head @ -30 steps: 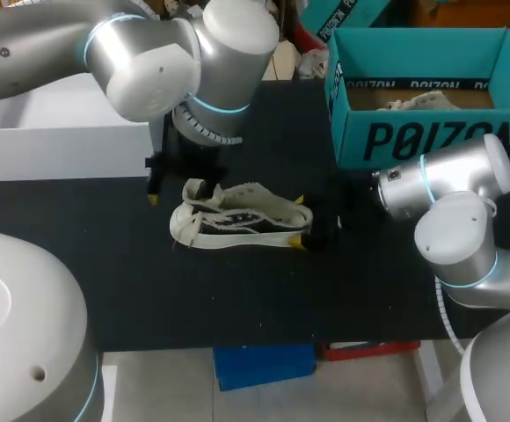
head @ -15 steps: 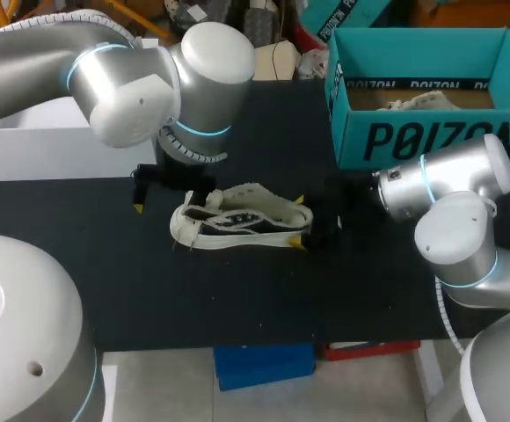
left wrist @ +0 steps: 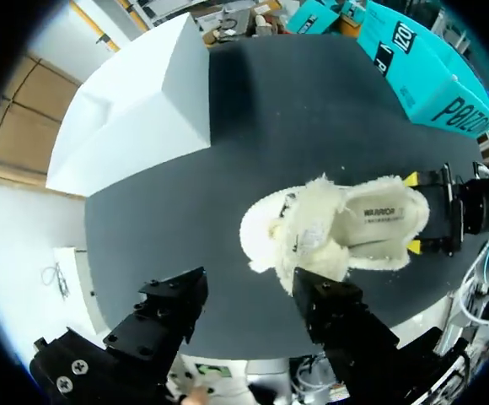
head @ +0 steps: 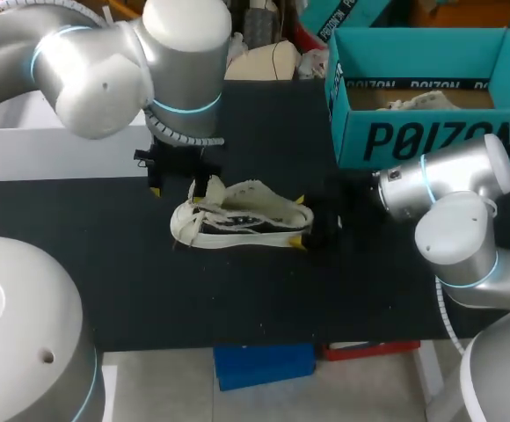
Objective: Take the shoe out of the shoebox, open the shoe tongue, remove and reinsert the insole, then place the shoe into the shoebox
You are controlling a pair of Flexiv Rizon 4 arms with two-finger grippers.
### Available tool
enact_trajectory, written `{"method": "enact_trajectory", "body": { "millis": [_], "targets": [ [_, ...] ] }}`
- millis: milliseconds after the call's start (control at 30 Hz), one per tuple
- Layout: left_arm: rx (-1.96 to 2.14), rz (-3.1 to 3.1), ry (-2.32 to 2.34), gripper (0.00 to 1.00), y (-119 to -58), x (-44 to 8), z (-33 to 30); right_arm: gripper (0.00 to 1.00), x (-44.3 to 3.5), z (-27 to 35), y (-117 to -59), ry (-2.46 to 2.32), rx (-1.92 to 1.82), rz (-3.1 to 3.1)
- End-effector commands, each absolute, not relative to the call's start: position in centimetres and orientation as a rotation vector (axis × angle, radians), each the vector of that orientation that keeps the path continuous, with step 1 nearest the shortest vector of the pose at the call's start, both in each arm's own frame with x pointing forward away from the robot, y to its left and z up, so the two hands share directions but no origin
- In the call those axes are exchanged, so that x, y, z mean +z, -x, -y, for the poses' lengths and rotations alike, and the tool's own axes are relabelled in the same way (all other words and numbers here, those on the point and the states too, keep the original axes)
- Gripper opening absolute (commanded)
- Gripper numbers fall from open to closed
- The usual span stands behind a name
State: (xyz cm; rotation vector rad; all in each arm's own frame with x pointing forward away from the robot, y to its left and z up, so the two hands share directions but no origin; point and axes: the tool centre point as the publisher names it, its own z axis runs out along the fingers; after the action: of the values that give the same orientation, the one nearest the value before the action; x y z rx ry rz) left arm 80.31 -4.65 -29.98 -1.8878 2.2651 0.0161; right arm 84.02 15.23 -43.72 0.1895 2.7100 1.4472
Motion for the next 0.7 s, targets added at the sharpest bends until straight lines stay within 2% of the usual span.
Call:
{"method": "enact_trajectory", "body": {
  "millis": [33, 167, 700],
  "targets": [
    [-0.262, -3.162, 0.836, 0.00, -79.3, -27.6, 5.4, 0.00, -44.0, -15.2, -84.1, -0.193, 1.444, -2.710],
    [-0.278, -3.344, 0.554, 0.00, -79.8, -27.0, 9.1, 0.00, -44.0, -15.2, -84.1, -0.193, 1.444, -2.710],
    [-0.278, -3.344, 0.554, 0.00, -79.8, -27.0, 9.1, 0.00, -44.0, -15.2, -84.1, -0.193, 1.444, -2.710]
  ]
}}
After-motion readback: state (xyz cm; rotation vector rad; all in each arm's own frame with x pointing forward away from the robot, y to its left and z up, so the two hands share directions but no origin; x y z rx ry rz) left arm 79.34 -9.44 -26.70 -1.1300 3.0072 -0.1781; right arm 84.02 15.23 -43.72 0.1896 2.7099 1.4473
